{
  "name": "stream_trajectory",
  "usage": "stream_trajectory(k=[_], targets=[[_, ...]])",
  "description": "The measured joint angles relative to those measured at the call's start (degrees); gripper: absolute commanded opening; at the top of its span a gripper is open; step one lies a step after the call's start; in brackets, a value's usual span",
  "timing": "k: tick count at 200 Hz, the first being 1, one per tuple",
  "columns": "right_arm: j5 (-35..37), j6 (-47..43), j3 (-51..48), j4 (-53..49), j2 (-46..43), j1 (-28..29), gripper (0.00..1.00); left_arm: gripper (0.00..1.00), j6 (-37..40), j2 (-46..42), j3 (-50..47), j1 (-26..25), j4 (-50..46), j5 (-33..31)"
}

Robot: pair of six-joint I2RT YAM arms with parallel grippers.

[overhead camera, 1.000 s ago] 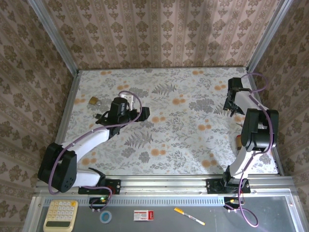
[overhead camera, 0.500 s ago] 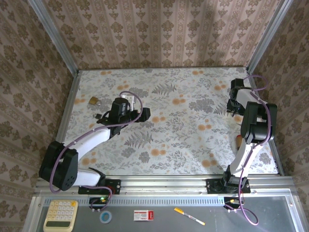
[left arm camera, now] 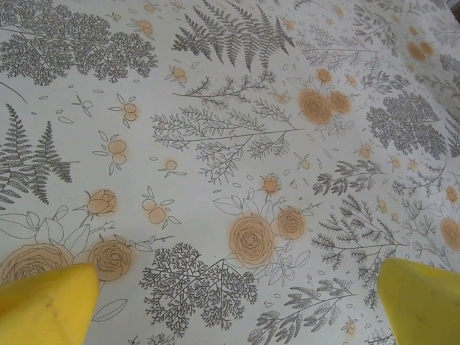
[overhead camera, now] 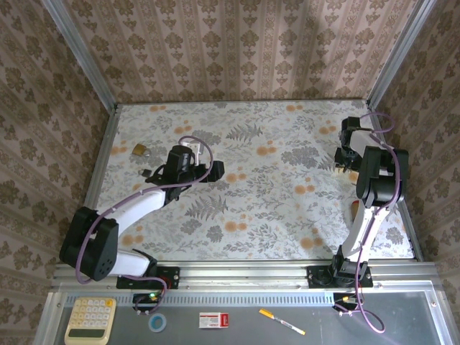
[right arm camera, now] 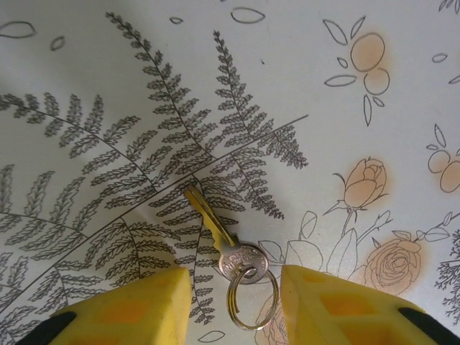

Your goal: Unlock with the key

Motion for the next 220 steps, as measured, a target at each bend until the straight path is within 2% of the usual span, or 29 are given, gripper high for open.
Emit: stream_trajectory(k=[15,26,82,150,188,220], targets=[[-0.85,-0.28,0.44,-0.07,0.37,-0.09,0.25,1.00,0.00,0.52,-0.02,0.00,0.00,0.15],[-1.49,0.00,0.98,-0.57,0.74,-0.07,0.23,1.00,0.00,0.70,-0.02,0.00,-0.02,0.20],[-2.43,-0.44,1.75,-1.07,1.09,-0.42,0.00,1.00,-0.02,0.72,0.00,0.00,-0.02,0.79],[-5.55,-0.35,-3.34,-0.50,-4.17,1.57,0.00,0.98,-1.36,0.70,0.04,-0.50,0.09,1.79],[-8.87,-0.39,-7.74,-0.44,-13.16,8.17,0.00,0.97,-4.94,0.70,0.04,-2.01,2.12,3.48],[-11.72,-0.33,-9.57,-0.46,-22.10,14.62,0.00,0.92,-11.50,2.19,0.04,-3.78,9.35,7.04]])
